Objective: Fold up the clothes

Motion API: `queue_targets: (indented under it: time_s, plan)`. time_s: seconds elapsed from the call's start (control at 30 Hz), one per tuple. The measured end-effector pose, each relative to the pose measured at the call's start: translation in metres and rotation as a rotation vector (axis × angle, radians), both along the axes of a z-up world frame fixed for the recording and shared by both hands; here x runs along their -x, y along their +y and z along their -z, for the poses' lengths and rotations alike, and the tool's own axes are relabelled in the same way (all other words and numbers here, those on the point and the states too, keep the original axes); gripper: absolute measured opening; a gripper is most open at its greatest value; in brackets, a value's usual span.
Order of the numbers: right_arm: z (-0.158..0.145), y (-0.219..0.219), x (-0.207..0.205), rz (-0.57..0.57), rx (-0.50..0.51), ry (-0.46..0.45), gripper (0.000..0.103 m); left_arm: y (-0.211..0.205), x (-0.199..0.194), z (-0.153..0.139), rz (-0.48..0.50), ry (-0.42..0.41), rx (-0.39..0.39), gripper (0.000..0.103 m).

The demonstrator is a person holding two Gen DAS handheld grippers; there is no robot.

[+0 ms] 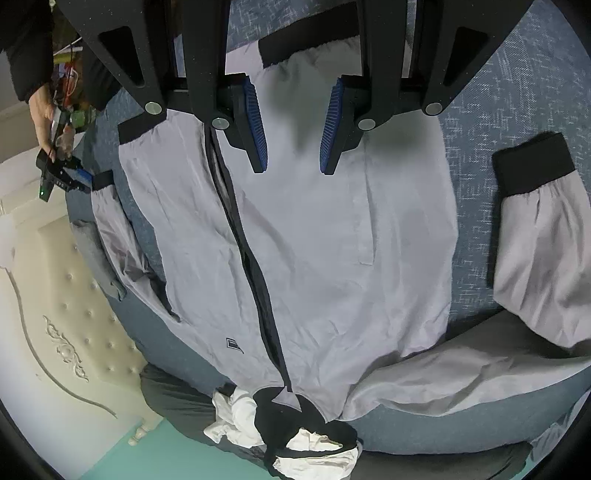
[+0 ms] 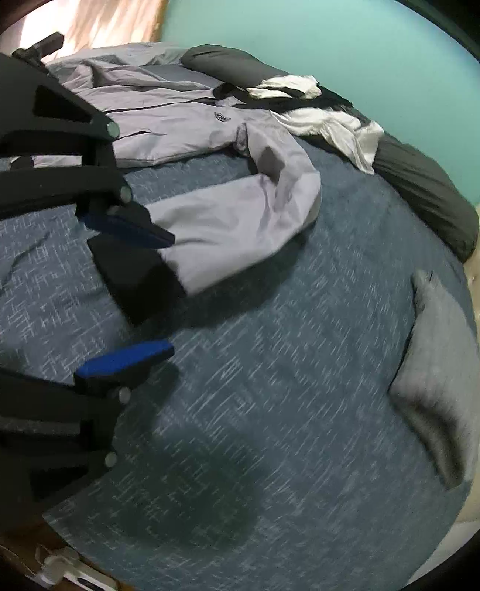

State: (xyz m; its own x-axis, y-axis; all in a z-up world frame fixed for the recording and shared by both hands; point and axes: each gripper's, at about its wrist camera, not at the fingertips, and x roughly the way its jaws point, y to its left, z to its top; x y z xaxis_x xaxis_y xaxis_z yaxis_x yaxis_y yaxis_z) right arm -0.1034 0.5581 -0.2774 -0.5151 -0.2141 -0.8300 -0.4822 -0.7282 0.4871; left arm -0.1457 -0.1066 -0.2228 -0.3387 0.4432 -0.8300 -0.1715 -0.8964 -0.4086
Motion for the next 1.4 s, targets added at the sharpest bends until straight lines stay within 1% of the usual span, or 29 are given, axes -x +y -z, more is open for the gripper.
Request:
queue_targets:
  time_s: [0.13,0.23,0.27,0.3,0.4,0.43,0.5,0.6,0.7,0.83,0.93,1.0,1.13,1.27,1.33,1.4]
  plan:
    - [0.004,0.000,-0.006,0.008,0.018,-0.005,0.055,0.006,0.003,0.000,0.011,0.004,-0.003,0.032]
    - [0.008,-0.007,-0.003,-0.045,0.005,0.003,0.055,0.010,0.006,0.002,0.015,-0.001,0.002,0.032]
    - [0.008,-0.010,-0.001,-0.063,-0.001,0.006,0.053,0.010,0.006,0.001,0.016,0.000,0.002,0.032]
    - [0.009,-0.013,0.001,-0.080,-0.008,0.007,0.038,0.011,0.005,0.000,0.017,0.001,0.002,0.032]
    - [0.010,-0.018,0.007,-0.121,-0.030,0.000,0.017,0.012,0.005,-0.002,0.019,0.005,0.002,0.032]
    - [0.010,-0.019,0.009,-0.124,-0.030,0.005,0.013,0.013,0.005,-0.003,0.020,0.007,0.002,0.032]
    - [0.001,-0.017,0.012,-0.129,-0.051,0.026,0.011,0.013,0.004,-0.005,0.022,0.009,0.005,0.032]
    - [-0.020,-0.007,0.018,-0.135,-0.084,0.073,0.010,0.011,0.004,-0.005,0.022,0.006,0.008,0.032]
    - [-0.050,0.010,0.032,-0.130,-0.139,0.113,0.010,0.010,0.006,-0.005,0.020,0.003,0.015,0.032]
    - [-0.098,0.040,0.058,-0.110,-0.209,0.152,0.010,0.011,0.007,-0.006,0.014,0.003,0.016,0.032]
    - [-0.136,0.054,0.078,-0.112,-0.267,0.191,0.010,0.014,0.008,-0.007,0.011,0.004,0.012,0.032]
    - [-0.155,0.059,0.090,-0.117,-0.292,0.209,0.010,0.017,0.009,-0.008,0.014,0.005,0.014,0.032]
    - [-0.191,0.065,0.118,-0.126,-0.323,0.249,0.010,0.022,0.010,-0.011,0.017,0.005,0.021,0.032]
    - [-0.215,0.068,0.132,-0.124,-0.316,0.277,0.010,0.025,0.014,-0.013,0.019,0.010,0.023,0.032]
    - [-0.226,0.059,0.137,-0.146,-0.292,0.301,0.010,0.026,0.016,-0.014,0.017,0.014,0.022,0.032]
    - [-0.240,0.039,0.143,-0.190,-0.278,0.333,0.009,0.027,0.019,-0.015,0.016,0.016,0.016,0.032]
